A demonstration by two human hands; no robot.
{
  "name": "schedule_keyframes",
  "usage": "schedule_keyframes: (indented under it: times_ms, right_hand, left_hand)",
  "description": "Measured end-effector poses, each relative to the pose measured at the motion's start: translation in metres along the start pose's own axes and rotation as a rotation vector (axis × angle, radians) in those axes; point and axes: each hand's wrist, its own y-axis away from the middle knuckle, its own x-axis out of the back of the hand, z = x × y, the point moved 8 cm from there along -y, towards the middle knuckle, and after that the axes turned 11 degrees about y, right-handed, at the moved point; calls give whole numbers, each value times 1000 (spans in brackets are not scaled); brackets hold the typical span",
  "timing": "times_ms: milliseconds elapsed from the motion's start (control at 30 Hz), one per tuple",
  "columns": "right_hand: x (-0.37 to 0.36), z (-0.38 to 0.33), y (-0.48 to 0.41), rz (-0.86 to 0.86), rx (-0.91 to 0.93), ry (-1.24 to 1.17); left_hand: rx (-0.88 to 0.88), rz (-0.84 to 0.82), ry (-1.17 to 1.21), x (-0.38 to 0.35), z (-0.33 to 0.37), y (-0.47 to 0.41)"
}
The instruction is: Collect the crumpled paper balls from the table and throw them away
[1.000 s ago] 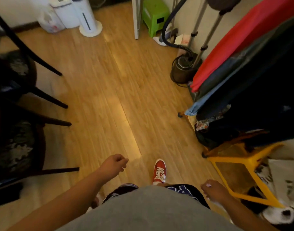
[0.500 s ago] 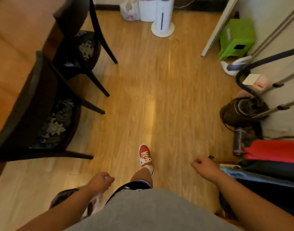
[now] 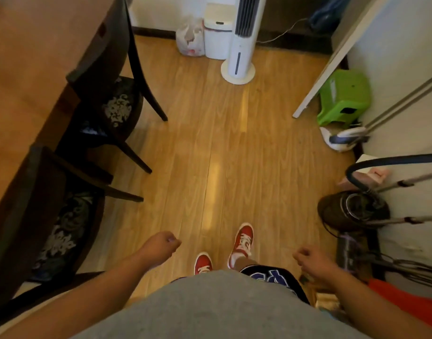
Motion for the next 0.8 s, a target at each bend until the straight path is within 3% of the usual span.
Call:
schedule_keyframes:
  times_ms: [200,367,567,800]
  right_hand:
    - [48,7,-65,-65,-64,30]
    - [106,-38,-132,-95,-26,132]
    - [172,-177,-186,-137,163,282]
    - [197,-364,-238,-148,376,414]
  left_hand:
    - [-62,-13,140,5,122,-68]
    - [36,33,248,21,165,-104]
    - [169,111,344,65,152,-111]
    - [330,177,495,118,113,-137]
